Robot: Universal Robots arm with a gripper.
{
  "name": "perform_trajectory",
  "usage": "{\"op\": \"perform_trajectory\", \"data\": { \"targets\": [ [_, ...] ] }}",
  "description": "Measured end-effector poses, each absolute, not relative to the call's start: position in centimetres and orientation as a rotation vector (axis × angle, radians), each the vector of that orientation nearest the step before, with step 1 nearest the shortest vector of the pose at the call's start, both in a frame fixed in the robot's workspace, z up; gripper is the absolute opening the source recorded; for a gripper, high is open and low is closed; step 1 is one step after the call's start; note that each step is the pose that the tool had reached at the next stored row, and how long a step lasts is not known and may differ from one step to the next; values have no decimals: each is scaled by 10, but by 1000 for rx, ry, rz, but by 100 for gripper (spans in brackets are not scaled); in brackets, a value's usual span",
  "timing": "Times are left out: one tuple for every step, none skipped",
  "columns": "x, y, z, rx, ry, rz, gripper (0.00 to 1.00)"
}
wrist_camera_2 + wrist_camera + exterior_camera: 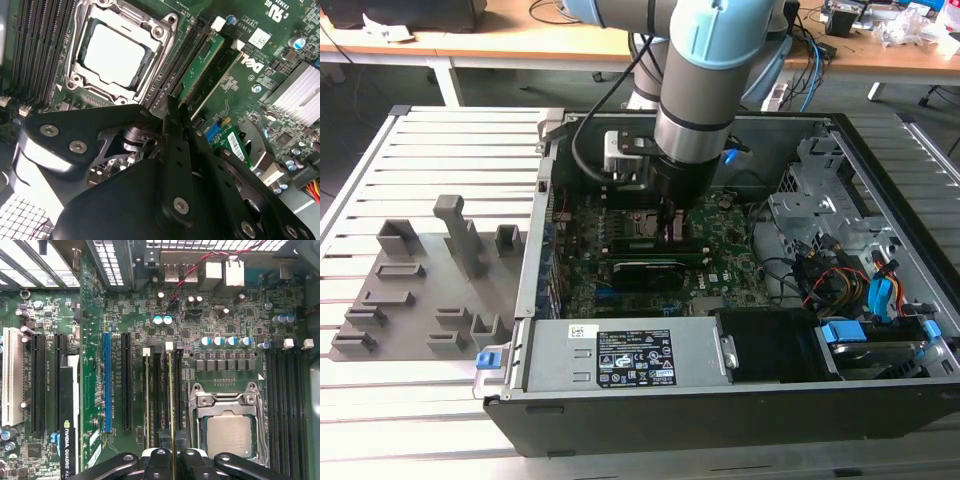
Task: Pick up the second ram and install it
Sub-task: 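Insert the second ram into the second slot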
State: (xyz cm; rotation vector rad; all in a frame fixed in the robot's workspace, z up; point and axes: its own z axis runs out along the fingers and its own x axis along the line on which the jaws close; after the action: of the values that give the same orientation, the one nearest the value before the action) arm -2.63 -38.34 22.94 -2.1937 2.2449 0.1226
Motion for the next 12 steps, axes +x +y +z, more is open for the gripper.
{"op": "perform_trajectory", "data": {
  "targets": [
    [-28, -383, 228, -2193, 2246, 123, 14],
    [-29, -383, 228, -2193, 2245, 123, 14],
    [-29, -383, 227, -2193, 2245, 123, 14],
    [-29, -383, 227, -2193, 2245, 123, 14],
    [-29, -383, 226, -2193, 2245, 123, 14],
    [-28, -383, 225, -2193, 2246, 123, 14],
    [-27, -383, 225, -2193, 2245, 123, 14],
    [-27, -383, 225, -2193, 2246, 123, 14],
    [-27, -383, 225, -2193, 2246, 123, 14],
    [-27, -383, 225, -2193, 2246, 123, 14],
    [-26, -383, 225, -2193, 2245, 123, 14],
    [-26, -382, 225, -2192, 2246, 123, 14]
  ]
}}
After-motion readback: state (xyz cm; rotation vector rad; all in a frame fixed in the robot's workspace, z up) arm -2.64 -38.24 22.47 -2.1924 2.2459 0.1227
